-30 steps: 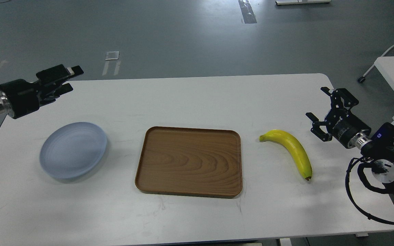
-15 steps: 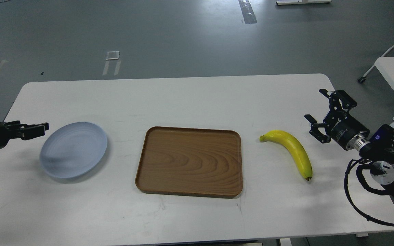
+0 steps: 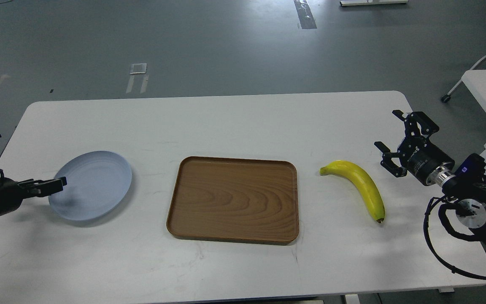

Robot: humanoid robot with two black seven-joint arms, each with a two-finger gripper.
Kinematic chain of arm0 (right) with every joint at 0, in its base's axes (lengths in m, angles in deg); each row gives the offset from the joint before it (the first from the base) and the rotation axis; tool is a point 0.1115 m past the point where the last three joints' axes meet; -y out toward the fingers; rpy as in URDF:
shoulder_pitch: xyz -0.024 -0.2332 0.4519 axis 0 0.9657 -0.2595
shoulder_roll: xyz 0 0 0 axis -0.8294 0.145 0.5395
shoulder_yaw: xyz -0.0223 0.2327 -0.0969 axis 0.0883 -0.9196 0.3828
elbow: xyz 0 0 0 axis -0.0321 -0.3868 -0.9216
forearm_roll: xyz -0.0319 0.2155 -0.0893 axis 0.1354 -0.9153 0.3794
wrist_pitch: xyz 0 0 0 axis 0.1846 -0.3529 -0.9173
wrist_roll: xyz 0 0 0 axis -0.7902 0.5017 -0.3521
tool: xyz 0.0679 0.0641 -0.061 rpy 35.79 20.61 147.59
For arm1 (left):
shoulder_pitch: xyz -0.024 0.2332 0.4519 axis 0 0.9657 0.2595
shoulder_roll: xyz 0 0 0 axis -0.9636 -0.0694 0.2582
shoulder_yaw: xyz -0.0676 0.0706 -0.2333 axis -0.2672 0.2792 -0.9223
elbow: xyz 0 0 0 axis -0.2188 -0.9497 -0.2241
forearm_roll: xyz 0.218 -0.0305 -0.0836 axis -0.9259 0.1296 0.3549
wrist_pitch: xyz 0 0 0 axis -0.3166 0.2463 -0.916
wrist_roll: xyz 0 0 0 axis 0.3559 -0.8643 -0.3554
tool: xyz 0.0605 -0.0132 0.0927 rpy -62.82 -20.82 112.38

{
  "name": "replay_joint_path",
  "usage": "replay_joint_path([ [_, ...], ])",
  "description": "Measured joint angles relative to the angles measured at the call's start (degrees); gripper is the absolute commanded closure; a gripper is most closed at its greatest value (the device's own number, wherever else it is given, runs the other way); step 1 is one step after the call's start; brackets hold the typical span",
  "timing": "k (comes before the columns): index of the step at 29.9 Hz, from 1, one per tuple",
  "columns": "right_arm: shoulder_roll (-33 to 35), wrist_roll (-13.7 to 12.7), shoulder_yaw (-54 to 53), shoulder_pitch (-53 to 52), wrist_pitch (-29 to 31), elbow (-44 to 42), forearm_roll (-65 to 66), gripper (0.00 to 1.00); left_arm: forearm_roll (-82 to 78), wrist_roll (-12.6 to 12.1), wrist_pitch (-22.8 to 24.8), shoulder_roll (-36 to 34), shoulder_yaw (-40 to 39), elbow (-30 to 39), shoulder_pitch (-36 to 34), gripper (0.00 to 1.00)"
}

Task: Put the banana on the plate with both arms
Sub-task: 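Grip the plate rim with the left gripper and lift it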

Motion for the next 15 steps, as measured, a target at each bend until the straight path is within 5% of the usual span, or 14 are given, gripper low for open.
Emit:
replay_joint_path([
  [8,-0.2,0.0,0.0,0.1,0.0,-0.1,0.0,0.01,1.1,0.0,-0.1,0.4,0.0,-1.0,0.7,0.69],
  [11,-0.7,0.0,0.0,0.1,0.0,-0.1,0.1,0.01,1.2,0.0,-0.2,0.5,0.0,-1.1,0.8,1.0],
  [15,-1.0,0.0,0.1,0.1,0.0,-0.2,0.2,0.01,1.2,0.0,-0.2,0.5,0.0,-1.0,0.8,1.0],
])
